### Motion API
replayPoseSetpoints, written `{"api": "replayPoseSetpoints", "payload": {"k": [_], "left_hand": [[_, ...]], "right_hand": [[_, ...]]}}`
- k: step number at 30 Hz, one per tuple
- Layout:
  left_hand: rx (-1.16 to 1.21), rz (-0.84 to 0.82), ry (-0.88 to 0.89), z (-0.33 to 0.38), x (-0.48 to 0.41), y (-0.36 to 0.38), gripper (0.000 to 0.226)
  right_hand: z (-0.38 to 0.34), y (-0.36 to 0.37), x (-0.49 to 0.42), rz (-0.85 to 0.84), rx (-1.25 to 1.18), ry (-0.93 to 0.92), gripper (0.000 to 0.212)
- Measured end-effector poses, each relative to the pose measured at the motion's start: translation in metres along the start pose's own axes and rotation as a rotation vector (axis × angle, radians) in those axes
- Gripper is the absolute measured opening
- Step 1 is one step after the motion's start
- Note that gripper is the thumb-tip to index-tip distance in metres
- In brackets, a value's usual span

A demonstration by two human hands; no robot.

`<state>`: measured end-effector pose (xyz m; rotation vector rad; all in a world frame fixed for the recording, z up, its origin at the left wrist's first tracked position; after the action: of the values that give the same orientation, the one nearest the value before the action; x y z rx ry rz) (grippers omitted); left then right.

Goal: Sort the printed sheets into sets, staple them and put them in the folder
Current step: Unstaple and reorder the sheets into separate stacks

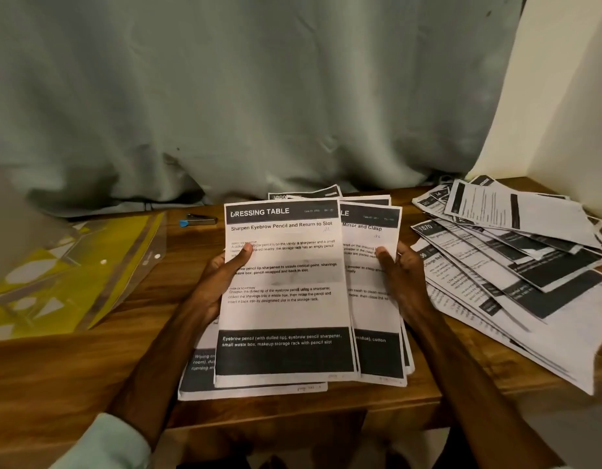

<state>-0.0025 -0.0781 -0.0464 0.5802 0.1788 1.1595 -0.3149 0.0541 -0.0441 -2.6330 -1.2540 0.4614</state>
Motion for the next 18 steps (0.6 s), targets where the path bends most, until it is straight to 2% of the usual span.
{"api": "replayPoseSetpoints", "payload": {"k": [4,7,11,13,15,18], "left_hand": [[0.035,-0.054,-0.018,-0.002,0.002,0.009,0.038],[0.023,-0.085,-0.055,-0.007,0.001,0.01,0.046],[-0.015,-0.124,-0.098,-0.011,0.004,0.016,0.029],[-0.018,-0.134,-0.108,-0.012,0.005,0.018,0.028],[-0.019,-0.143,-0.106,-0.012,0.005,0.018,0.04],[-0.038,-0.179,-0.111,-0.012,0.005,0.021,0.073]], "right_hand": [[-0.003,0.002,0.0,-0.002,-0.02,0.013,0.024],[-0.007,0.004,0.002,-0.011,-0.055,0.01,0.024],[-0.009,0.006,0.002,-0.016,-0.034,-0.004,0.026],[-0.009,0.007,0.001,-0.028,-0.053,-0.001,0.027],[-0.01,0.008,0.002,-0.032,-0.076,0.007,0.026],[-0.012,0.007,0.004,-0.008,-0.122,0.016,0.027]]}}
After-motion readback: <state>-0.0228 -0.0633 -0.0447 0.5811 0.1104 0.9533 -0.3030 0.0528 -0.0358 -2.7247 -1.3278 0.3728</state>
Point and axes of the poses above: each hand's wrist, its own x-axis away from the middle knuckle, its own y-axis out of the palm, z = x × y, the point moved 8 cm from there along -x, towards the middle knuckle, and after that the axes turned 15 degrees about x, right-handed, at the moved point
